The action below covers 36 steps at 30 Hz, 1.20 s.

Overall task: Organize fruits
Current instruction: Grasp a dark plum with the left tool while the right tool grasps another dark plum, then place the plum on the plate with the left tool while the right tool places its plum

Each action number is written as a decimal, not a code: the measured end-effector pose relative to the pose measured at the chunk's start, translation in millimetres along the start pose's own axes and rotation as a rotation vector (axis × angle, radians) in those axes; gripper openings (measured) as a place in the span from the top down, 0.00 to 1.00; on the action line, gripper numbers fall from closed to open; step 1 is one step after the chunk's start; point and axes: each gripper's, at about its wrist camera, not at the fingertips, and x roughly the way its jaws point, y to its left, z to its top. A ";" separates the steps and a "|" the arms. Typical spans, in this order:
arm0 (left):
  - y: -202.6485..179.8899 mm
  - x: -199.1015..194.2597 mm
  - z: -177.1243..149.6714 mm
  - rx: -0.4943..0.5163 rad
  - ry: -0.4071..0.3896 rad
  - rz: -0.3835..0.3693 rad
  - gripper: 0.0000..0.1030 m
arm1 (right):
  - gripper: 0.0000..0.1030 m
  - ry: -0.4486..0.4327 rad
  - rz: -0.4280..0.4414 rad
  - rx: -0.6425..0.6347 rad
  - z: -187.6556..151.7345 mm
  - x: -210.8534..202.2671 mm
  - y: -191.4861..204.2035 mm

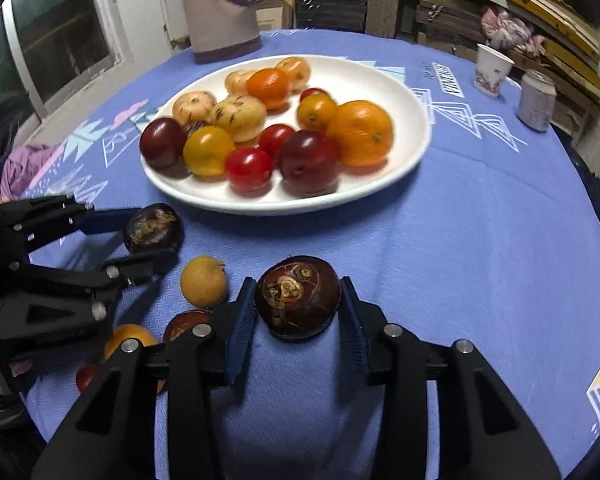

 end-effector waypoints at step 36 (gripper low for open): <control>28.3 -48.7 91.9 -0.090 -0.118 0.040 0.54 | 0.60 -0.173 0.064 -0.049 89.1 -45.0 11.2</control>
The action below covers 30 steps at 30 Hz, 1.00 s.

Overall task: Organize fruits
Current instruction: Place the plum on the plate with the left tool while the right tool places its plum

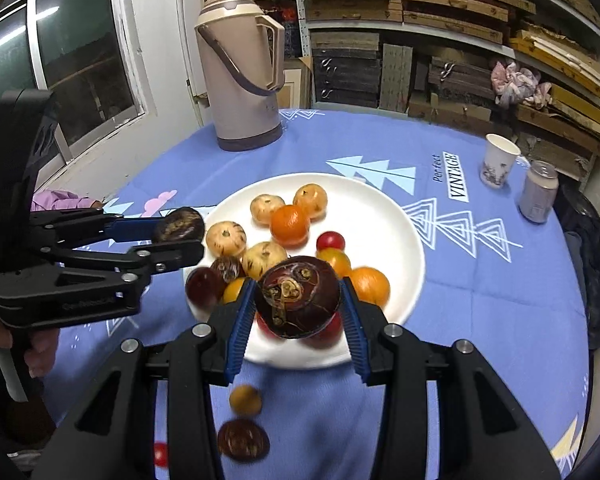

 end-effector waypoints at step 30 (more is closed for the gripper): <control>22.4 50.8 21.0 -0.071 0.048 -0.016 0.54 | 0.59 0.074 0.060 0.058 17.3 88.8 -15.0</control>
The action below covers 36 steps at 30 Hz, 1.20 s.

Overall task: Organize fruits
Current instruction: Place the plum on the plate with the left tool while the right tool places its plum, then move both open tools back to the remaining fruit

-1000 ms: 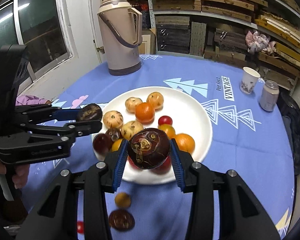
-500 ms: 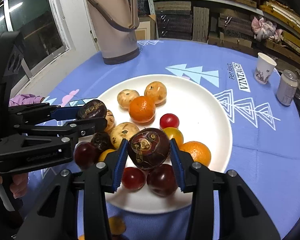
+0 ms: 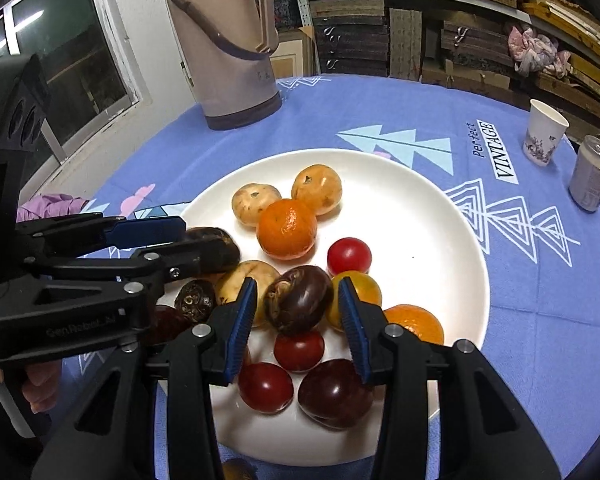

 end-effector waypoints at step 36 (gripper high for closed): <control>-36.3 -61.3 -124.5 0.110 0.051 -0.044 0.40 | 0.25 -0.022 -0.043 0.081 -120.6 -100.3 -1.3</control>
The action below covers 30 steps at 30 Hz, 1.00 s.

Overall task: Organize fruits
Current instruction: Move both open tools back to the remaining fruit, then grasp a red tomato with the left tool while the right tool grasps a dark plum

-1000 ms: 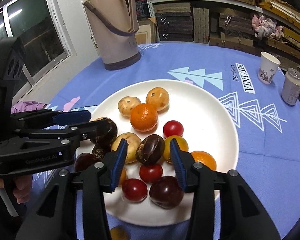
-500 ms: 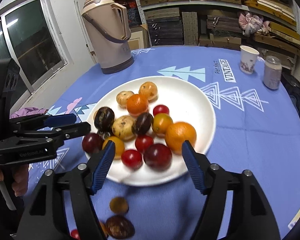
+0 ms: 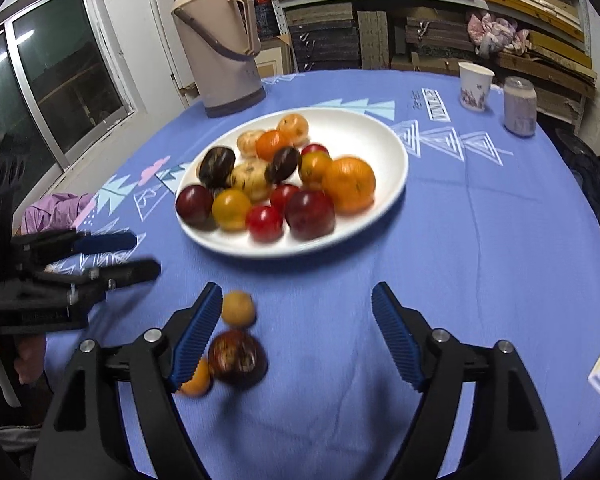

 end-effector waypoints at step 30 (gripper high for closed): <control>-25.8 12.2 -67.1 0.134 0.082 -0.019 0.74 | 0.16 0.047 0.072 -0.095 -35.4 -9.8 40.1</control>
